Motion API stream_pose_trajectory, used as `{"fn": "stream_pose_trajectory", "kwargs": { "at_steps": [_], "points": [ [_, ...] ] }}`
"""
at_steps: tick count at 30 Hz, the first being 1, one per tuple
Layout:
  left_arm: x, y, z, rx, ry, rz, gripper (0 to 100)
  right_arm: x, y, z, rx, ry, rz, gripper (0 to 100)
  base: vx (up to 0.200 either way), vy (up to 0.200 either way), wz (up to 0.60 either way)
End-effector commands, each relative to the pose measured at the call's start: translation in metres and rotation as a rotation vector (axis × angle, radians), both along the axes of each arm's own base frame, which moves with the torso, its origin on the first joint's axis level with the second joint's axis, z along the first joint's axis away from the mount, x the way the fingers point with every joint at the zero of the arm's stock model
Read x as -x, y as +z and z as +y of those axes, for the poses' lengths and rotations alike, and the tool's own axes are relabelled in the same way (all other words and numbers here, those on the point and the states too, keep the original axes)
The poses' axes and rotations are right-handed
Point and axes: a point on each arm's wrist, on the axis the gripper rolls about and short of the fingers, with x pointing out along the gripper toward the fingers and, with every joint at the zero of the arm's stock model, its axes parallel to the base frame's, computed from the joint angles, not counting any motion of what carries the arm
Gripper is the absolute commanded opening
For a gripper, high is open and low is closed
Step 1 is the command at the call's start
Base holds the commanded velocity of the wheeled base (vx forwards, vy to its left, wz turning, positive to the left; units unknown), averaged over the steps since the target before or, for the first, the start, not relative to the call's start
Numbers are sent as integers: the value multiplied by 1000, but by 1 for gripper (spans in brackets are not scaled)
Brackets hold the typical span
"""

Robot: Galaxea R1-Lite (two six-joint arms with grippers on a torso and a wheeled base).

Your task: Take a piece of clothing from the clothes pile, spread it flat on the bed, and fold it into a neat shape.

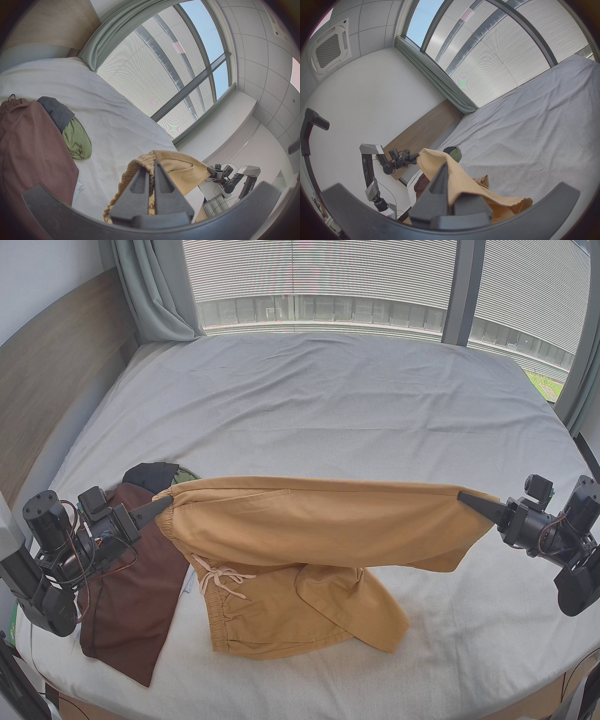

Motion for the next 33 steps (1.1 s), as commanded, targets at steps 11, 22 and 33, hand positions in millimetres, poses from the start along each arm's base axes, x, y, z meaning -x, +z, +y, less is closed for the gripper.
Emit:
{"fn": "stream_pose_trajectory", "kwargs": {
  "at_steps": [11, 22, 33],
  "points": [
    [-1, 1, 1, 1, 4, -3, 0, -1, 1, -3, -1, -12, -6, 0, 0, 0, 0],
    [-1, 1, 1, -2, 9, -7, 0, -2, 0, -4, 0, -15, -1, 0, 0, 0, 0],
    [-4, 6, -1, -5, 11, -37, 0, -6, -2, 0, -4, -2, 10, 0, 0, 0, 0]
  ]
}}
